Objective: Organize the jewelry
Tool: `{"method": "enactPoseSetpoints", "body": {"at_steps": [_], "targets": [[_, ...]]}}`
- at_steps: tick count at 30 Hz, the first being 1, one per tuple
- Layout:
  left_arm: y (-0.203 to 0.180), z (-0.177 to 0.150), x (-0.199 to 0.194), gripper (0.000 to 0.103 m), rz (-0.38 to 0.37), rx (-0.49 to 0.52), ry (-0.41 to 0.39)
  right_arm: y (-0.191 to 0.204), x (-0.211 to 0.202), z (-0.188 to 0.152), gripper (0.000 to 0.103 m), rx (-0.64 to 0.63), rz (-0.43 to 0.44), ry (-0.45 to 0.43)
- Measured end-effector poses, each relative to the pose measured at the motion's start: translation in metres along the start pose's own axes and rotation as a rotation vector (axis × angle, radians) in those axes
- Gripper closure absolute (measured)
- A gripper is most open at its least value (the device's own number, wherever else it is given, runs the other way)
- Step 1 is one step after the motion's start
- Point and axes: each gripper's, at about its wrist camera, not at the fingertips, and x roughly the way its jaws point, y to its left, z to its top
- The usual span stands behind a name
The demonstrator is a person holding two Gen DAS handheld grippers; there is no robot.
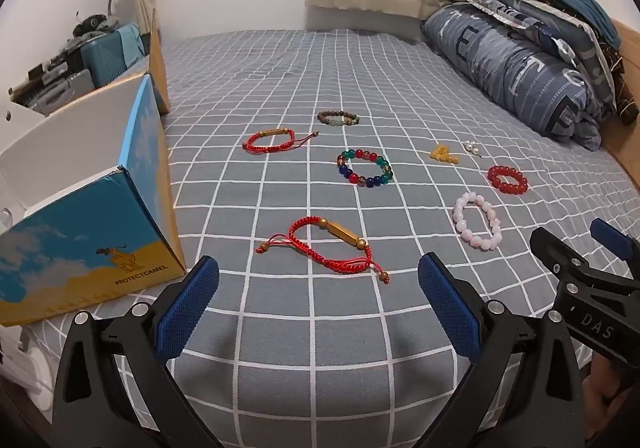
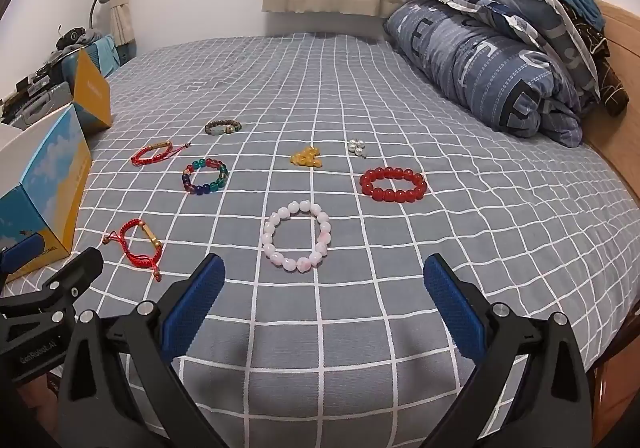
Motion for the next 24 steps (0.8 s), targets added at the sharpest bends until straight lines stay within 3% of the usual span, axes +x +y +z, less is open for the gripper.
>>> {"method": "enactPoseSetpoints", "body": {"at_steps": [24], "targets": [[0.002,0.0019,0.003,0.006,-0.01,-0.004,0.007,-0.002,-0.0009,0.0013,0.007,0.018,-0.006,-0.001]]}}
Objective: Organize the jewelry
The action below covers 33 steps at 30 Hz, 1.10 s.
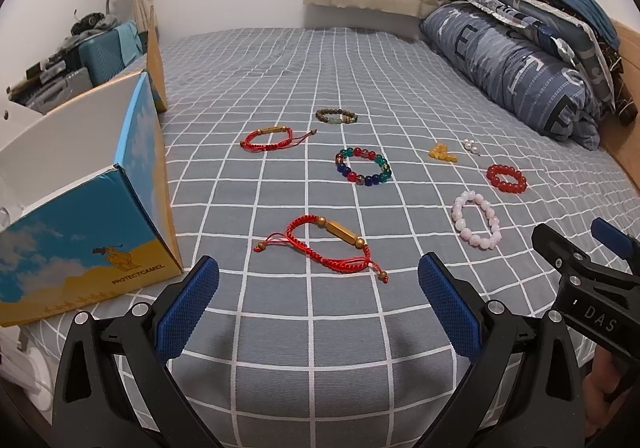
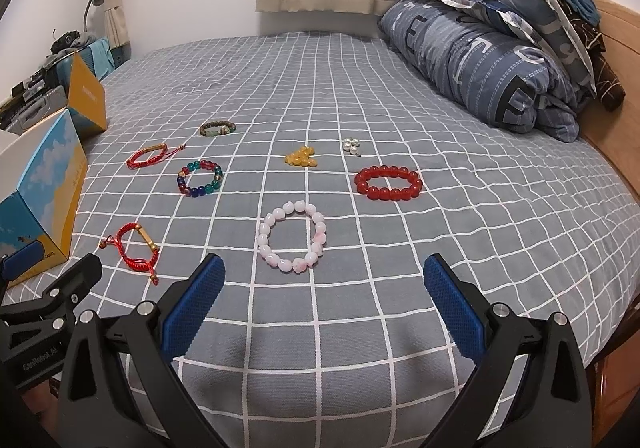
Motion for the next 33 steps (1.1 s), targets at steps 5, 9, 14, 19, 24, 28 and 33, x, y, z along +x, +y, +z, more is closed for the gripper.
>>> {"method": "enactPoseSetpoints", "body": {"at_steps": [5,9,14,19,24,28,33], "targets": [[0.0005,-0.0007,-0.0007,0.006,0.003,0.0,-0.004,-0.0008,0.0008,0.0008,0.007,0.007,0.005,0.012],[0.0004,-0.0011,-0.001,0.006,0.003,0.001,-0.004,-0.0023,0.0004,0.001,0.007,0.018,0.013,0.003],[0.0003,-0.0013,-0.0009,0.006,0.004,0.003,-0.004,-0.0039,-0.0002,0.001,0.007,0.023,0.015,-0.01],[0.0003,-0.0021,-0.0008,0.006,0.004,0.002,-0.003,-0.0035,0.0006,0.0008,0.007,0.02,0.011,0.007],[0.0002,-0.002,-0.0007,0.006,0.003,0.001,-0.003,-0.0035,0.0009,0.0008,0.007,0.023,0.011,0.02],[0.0001,-0.0021,-0.0007,0.006,0.003,0.0,-0.002,-0.0033,0.0018,0.0004,0.007,0.027,0.016,0.046],[-0.0008,-0.0013,-0.0022,0.006,0.002,0.008,-0.004,-0.0023,0.0009,0.001,0.007,0.015,0.015,0.034]]}}
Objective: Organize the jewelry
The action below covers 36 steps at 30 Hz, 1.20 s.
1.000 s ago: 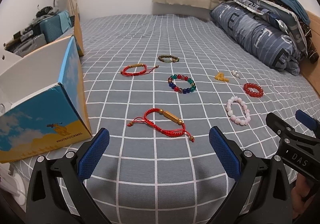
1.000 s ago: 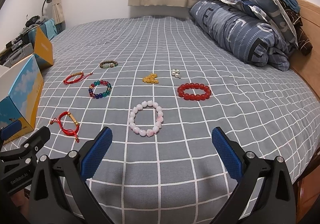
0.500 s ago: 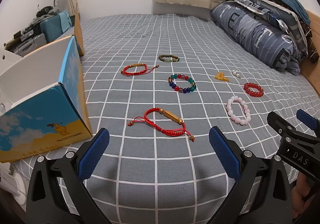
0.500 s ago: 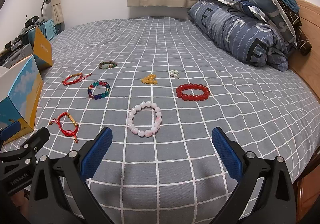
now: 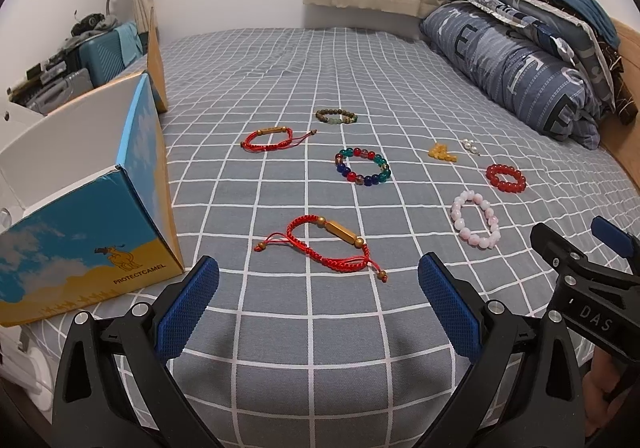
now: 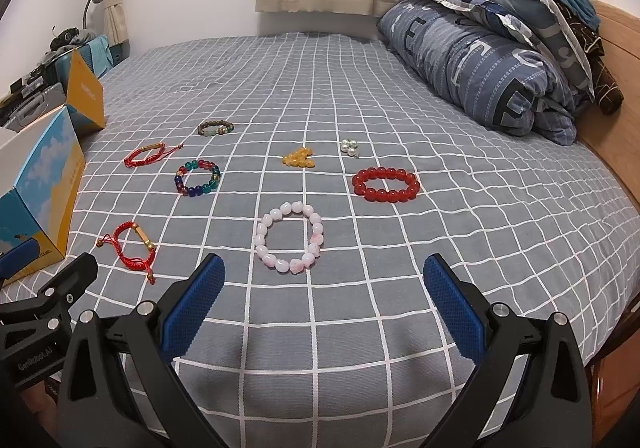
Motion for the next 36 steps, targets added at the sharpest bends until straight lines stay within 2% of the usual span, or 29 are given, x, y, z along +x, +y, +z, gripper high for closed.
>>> {"method": "enactPoseSetpoints", "body": {"at_steps": [4,11,15,19,24,27,32,36], "targets": [[-0.001,0.003,-0.003,0.006,-0.004,0.005,0.0,0.0,-0.004,0.002,0.007,-0.018,-0.014,-0.061],[-0.002,0.037,-0.006,0.006,0.004,-0.006,0.004,-0.017,-0.018,0.035,0.007,0.009,-0.021,-0.068],[-0.005,0.06,0.005,0.006,-0.009,-0.003,0.013,-0.028,-0.007,0.062,0.007,0.006,-0.044,-0.044],[-0.009,0.083,0.03,0.006,-0.024,-0.004,0.039,-0.037,0.024,0.084,0.007,-0.004,-0.062,0.023],[-0.014,0.109,0.085,0.006,0.0,0.02,0.133,-0.049,0.072,0.106,0.007,0.01,-0.06,0.094],[-0.011,0.118,0.116,0.006,-0.015,0.003,0.184,-0.052,0.097,0.115,0.007,0.0,-0.069,0.12],[-0.011,0.117,0.155,0.006,-0.038,-0.001,0.255,-0.063,0.132,0.117,0.007,0.01,-0.076,0.183],[-0.007,0.11,0.177,0.006,-0.026,-0.007,0.309,-0.07,0.153,0.113,0.01,0.028,-0.073,0.228]]}}
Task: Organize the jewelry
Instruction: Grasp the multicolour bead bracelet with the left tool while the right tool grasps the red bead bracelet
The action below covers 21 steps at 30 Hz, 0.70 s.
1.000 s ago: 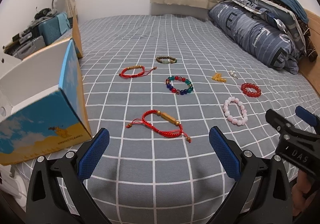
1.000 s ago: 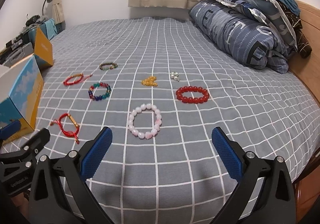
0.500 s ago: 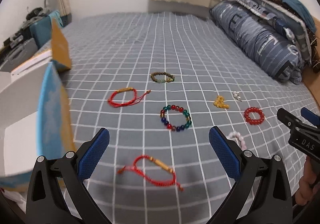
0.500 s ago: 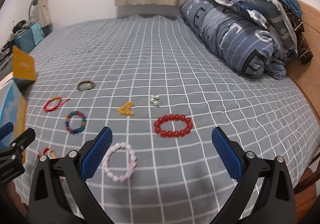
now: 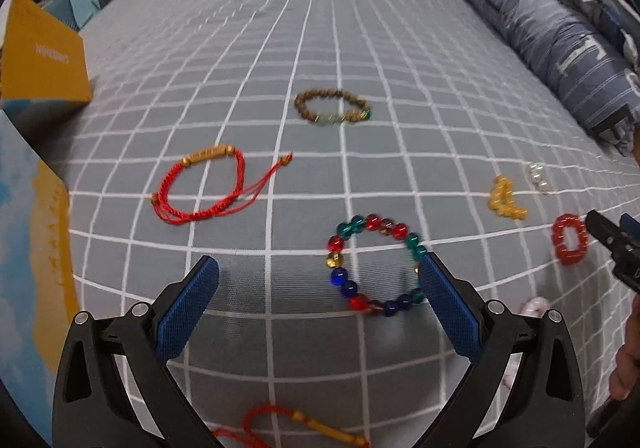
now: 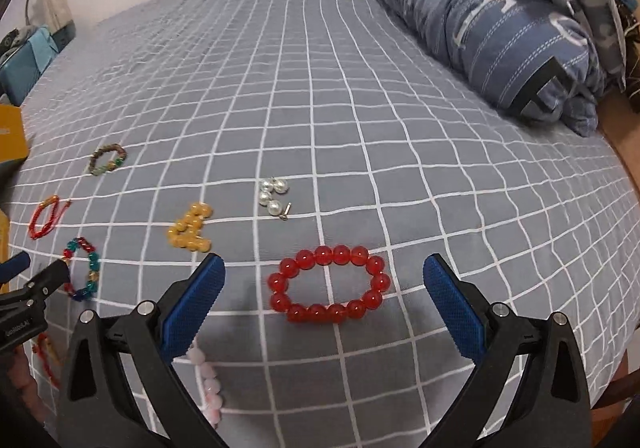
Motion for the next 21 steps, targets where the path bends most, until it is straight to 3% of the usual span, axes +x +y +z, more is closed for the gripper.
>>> {"method": "enactPoseSetpoints", "body": {"at_steps": [3,8,11,14,21], "targets": [[0.004,-0.002,0.01,0.009,-0.021,-0.018,0.031,-0.002,0.012,-0.005,0.015,-0.008,-0.008,0.023],[0.001,-0.005,0.016,0.015,0.016,0.005,0.031,-0.016,0.031,-0.012,0.024,0.018,-0.012,0.074],[-0.001,-0.006,0.017,0.017,0.025,0.018,0.029,-0.027,0.042,-0.013,0.035,0.055,-0.001,0.117],[-0.002,-0.008,0.015,0.026,0.03,0.022,0.023,-0.03,0.049,-0.014,0.042,0.062,0.006,0.135],[0.0,-0.011,0.008,0.062,0.013,0.021,0.02,-0.032,0.045,-0.014,0.076,0.065,-0.003,0.135]]}}
